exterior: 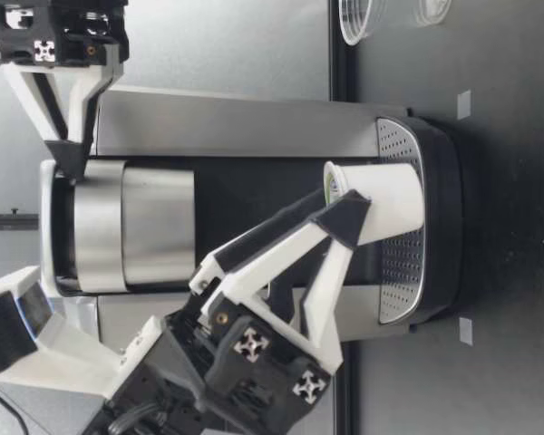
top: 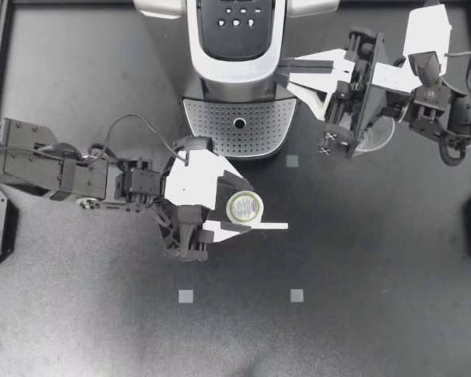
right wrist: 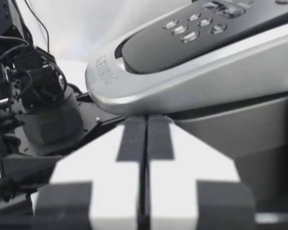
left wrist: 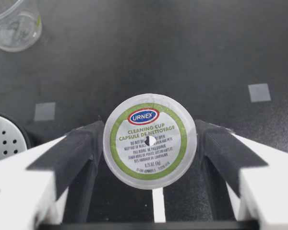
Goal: Place the coffee capsule inside the capsule container, then place the cup onto the center of the cup tray, then push the 'Hot Water' and 'Travel Mug' buttons.
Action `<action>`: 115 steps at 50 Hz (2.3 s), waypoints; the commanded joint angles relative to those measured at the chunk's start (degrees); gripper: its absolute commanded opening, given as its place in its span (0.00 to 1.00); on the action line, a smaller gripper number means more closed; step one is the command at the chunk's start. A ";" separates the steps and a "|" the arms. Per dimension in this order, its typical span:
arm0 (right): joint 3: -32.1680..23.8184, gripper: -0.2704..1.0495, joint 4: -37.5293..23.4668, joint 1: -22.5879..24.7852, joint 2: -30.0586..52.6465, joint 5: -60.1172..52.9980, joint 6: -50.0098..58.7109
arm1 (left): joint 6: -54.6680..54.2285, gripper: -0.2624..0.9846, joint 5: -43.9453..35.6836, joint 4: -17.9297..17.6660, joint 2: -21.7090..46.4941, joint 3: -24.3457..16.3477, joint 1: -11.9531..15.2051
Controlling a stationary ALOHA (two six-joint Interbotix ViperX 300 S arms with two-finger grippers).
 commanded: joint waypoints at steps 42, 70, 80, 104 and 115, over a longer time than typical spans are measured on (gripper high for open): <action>-9.05 0.25 -0.26 -7.12 1.23 -4.57 0.00 | 0.09 0.62 -0.35 0.09 -1.23 -1.23 0.00; -15.03 0.25 -0.26 -14.85 6.06 -2.99 0.18 | 0.26 0.62 -0.35 0.26 -1.32 -1.76 0.00; -15.47 0.25 -0.53 -16.52 6.33 -3.08 0.18 | 0.44 0.62 -0.35 0.53 -2.20 -2.20 0.00; -9.49 0.25 -2.72 -16.52 -2.99 -5.54 2.90 | 0.26 0.62 31.99 15.64 -8.09 -19.25 -0.53; -5.01 0.25 -2.72 -16.52 -6.94 -5.54 2.90 | -0.53 0.62 42.80 30.59 -9.40 -26.81 -3.43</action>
